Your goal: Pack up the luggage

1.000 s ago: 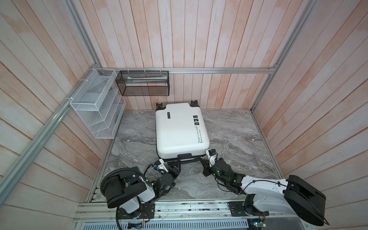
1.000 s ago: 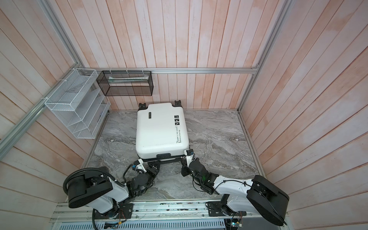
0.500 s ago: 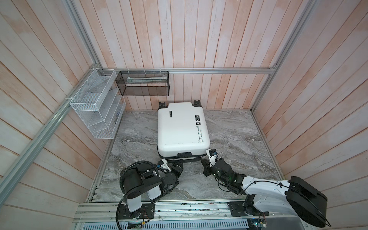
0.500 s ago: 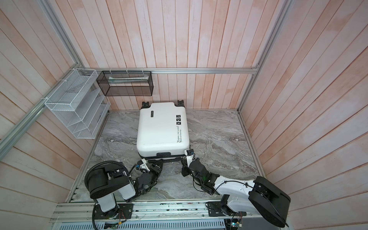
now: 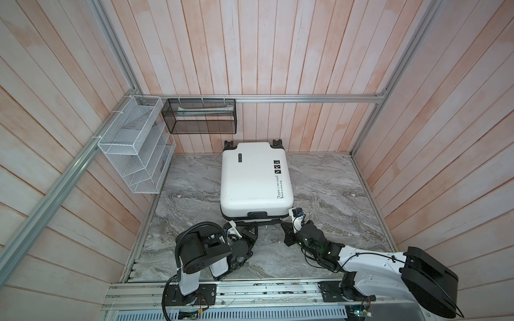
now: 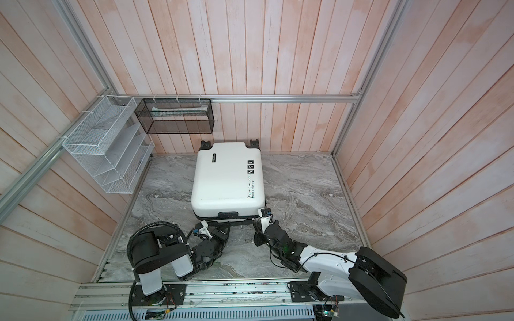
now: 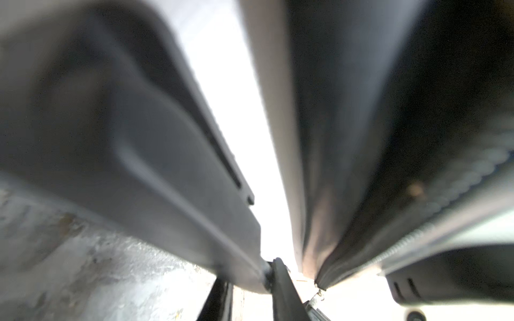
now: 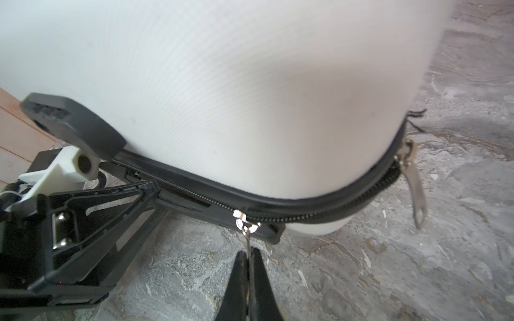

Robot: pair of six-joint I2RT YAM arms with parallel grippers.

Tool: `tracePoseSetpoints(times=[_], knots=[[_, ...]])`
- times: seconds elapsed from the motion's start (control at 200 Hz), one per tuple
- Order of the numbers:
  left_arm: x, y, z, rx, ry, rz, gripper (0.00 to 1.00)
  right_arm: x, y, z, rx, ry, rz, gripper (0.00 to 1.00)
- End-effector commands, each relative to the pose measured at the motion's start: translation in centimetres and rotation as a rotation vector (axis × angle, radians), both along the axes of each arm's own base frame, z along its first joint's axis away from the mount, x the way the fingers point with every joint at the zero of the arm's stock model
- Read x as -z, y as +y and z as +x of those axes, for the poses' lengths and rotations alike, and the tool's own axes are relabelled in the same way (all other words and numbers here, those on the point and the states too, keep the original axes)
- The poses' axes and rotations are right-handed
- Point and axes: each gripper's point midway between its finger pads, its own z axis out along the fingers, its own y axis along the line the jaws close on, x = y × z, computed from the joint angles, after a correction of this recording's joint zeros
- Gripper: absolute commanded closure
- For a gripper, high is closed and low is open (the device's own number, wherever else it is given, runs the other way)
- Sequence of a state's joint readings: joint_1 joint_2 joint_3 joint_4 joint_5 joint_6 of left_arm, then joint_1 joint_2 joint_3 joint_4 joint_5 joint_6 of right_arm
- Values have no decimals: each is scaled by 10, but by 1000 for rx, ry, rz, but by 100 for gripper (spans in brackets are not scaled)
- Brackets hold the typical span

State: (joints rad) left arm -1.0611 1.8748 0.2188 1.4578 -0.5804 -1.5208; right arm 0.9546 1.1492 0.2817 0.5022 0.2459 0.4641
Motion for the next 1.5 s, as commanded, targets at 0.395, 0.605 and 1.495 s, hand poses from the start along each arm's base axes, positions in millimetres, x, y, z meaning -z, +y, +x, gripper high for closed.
tracePoseSetpoints(times=[0.395, 0.605, 1.495], knots=[[-6, -1, -3, 29, -24, 6, 97, 31, -73, 15, 262, 101, -29, 100], [-6, 0, -3, 28, -22, 9, 100, 34, -87, 22, 339, 122, -15, 100], [-2, 0, -2, 24, -10, 30, 100, -11, -89, 85, 339, -7, 74, 100]])
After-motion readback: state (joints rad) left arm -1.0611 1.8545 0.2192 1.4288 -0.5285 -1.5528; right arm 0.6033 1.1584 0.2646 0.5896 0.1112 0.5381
